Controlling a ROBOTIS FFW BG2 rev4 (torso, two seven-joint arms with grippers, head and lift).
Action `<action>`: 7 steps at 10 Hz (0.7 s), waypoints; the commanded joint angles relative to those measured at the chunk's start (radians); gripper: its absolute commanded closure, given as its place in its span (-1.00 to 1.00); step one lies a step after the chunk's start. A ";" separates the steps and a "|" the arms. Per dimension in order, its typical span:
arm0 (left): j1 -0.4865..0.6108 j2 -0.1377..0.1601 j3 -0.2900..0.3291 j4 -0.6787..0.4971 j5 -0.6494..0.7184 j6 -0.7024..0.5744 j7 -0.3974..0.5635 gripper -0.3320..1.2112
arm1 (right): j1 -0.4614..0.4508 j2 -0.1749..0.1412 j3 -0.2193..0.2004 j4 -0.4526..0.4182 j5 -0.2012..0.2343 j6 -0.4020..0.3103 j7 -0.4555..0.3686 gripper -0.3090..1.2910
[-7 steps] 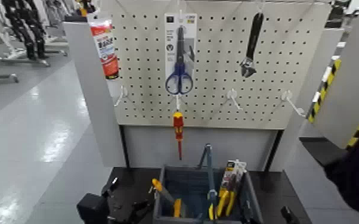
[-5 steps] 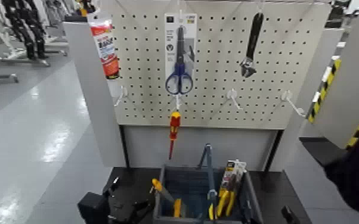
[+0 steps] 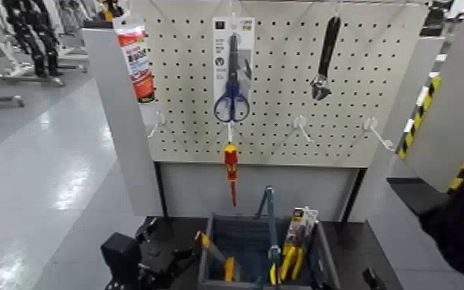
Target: Put the red screwdriver into the crate.
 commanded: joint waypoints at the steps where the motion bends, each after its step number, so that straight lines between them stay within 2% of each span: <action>1: -0.082 -0.002 0.040 -0.002 0.015 0.107 -0.111 -0.41 | 0.000 0.001 0.003 0.002 -0.003 0.000 0.000 -0.45; 2: -0.113 -0.005 0.052 0.001 0.023 0.155 -0.157 -0.41 | 0.000 0.003 0.004 0.002 -0.003 0.000 0.000 -0.45; 3: -0.150 0.004 0.045 0.007 0.032 0.190 -0.176 -0.42 | -0.002 0.003 0.006 0.003 -0.004 0.000 0.000 -0.45; 4: -0.197 0.021 0.019 0.036 0.055 0.204 -0.200 -0.42 | -0.003 0.003 0.010 0.006 -0.006 0.000 0.000 -0.45; 5: -0.254 0.027 0.009 0.073 0.049 0.228 -0.274 -0.42 | -0.005 0.003 0.012 0.008 -0.007 0.000 0.000 -0.45; 7: -0.331 0.041 -0.023 0.124 0.052 0.238 -0.315 -0.42 | -0.008 0.003 0.016 0.009 -0.010 0.000 0.000 -0.45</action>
